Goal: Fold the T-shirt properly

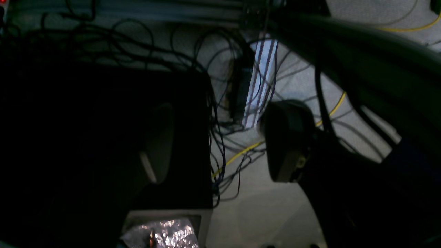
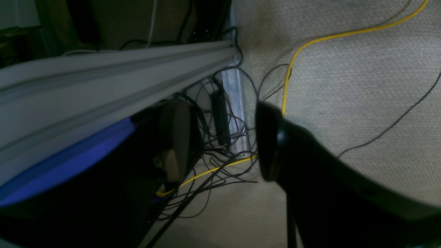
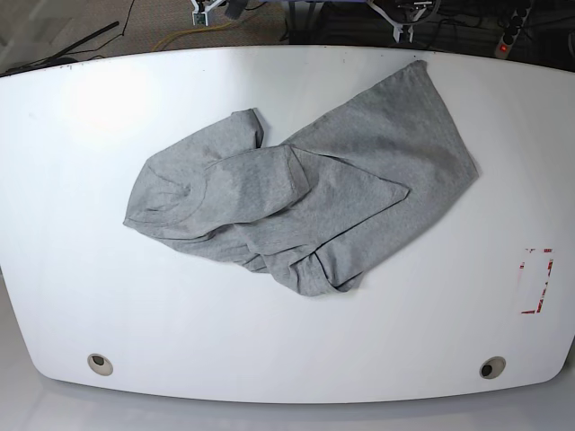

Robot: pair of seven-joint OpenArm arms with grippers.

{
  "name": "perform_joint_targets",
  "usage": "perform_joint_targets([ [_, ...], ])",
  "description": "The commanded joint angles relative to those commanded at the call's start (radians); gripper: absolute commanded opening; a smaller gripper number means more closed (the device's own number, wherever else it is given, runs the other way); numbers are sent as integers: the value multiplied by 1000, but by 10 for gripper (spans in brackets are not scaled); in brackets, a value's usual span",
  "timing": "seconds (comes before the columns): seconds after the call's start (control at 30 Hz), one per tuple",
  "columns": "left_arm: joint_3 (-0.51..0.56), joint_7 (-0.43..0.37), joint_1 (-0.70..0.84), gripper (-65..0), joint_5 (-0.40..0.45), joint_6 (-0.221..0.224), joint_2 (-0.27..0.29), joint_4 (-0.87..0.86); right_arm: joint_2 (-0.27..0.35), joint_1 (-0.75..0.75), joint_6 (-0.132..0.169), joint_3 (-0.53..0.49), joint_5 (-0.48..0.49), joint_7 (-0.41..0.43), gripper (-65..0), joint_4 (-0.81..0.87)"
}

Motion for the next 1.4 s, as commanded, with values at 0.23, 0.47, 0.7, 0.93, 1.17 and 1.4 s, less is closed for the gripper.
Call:
perform_joint_targets([
  [0.23,-5,106,-23,-263,9,-10,-1,-48,-6,101,11,-6,-24,6,-358,-93],
  [0.47,-5,106,-22,-263,7,-10,-4,-44,-3,98,11,-6,-24,10,-361,-85],
  [0.7,-5,104,35,-263,6,-10,-4,51,-3,52,11,-4,-24,14,-365,-15],
  [0.93,-5,107,144,-263,6,-10,2,248,-8,-68,11,-4,-21,6,-365,186],
  [1.17,-5,110,282,-263,6,-10,-1,456,-4,-176,11,-1,-14,6,-365,321],
  [1.4,-5,110,497,-263,6,-12,-4,780,-4,-368,11,-3,-14,6,-365,574],
])
